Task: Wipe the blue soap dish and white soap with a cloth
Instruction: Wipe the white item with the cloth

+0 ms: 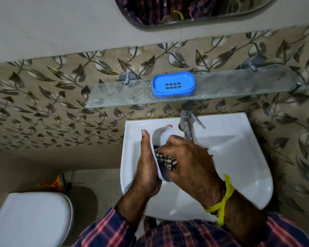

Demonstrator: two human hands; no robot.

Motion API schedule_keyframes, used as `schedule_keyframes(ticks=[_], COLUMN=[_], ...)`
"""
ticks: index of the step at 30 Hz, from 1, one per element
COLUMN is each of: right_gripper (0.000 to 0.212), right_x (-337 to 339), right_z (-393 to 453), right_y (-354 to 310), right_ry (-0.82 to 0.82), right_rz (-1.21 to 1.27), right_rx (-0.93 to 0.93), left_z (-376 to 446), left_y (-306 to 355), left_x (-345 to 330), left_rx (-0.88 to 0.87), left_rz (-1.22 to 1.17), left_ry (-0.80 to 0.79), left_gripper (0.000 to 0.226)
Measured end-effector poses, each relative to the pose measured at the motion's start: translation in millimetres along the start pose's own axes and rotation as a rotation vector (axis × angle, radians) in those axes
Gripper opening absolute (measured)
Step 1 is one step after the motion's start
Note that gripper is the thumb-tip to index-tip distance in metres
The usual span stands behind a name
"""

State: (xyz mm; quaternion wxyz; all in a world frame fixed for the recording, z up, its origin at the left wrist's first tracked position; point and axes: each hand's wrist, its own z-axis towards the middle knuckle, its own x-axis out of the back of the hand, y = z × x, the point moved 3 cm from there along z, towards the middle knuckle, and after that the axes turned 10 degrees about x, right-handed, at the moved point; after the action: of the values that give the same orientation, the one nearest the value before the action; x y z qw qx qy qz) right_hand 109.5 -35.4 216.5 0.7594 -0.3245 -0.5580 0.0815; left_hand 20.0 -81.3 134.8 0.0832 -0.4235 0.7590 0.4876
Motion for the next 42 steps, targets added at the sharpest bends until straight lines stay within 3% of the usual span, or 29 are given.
schedule_keyframes(ticks=[1,5,8,12,16,18,20,23,25,30,33,38,42], right_gripper=[0.041,0.024,0.018,0.028,0.023,0.030,0.034,0.028,0.031,0.040,0.038,0.041,0.041], right_x=[-1,5,-1,4,-4,-8,0,26,35,14,-2,-15,-13], right_z=[-2,-3,-4,-8,-8,-12,-13,-14,-13,-8,-13,-18,-17], right_y=[2,6,0,5,-4,-1,9,30,33,9,5,9,24], right_ry=[-0.011,0.091,-0.048,0.020,-0.085,-0.139,-0.005,0.425,0.554,0.302,0.238,0.266,0.386], right_rz=[-0.047,-0.093,-0.130,-0.220,-0.231,-0.265,-0.226,-0.061,-0.010,-0.112,-0.166,-0.223,-0.130], right_rx=[-0.023,-0.094,-0.015,-0.113,0.075,0.076,0.000,-0.102,-0.046,0.180,0.272,0.334,0.222], left_z=[0,1,0,-2,-4,-5,-7,-12,-18,-35,-40,-50,-56], left_y=[1,-1,-2,0,10,12,13,21,24,19,18,18,24], left_x=[2,-3,0,-2,-1,3,4,9,11,5,4,1,-1], left_rx=[-0.002,0.015,0.022,0.031,-0.069,-0.112,-0.191,-0.366,-0.414,-0.572,-0.605,-0.658,-0.691], left_rz=[0.002,0.008,0.009,0.056,0.058,0.083,0.124,0.299,0.484,0.847,1.001,1.101,1.152], left_ry=[0.015,0.043,0.082,0.131,0.158,0.185,0.167,0.215,0.277,0.500,0.577,0.656,0.690], left_gripper=[0.078,0.082,0.093,0.113,0.121,0.125,0.115,0.054,0.036,0.035,0.020,0.019,0.031])
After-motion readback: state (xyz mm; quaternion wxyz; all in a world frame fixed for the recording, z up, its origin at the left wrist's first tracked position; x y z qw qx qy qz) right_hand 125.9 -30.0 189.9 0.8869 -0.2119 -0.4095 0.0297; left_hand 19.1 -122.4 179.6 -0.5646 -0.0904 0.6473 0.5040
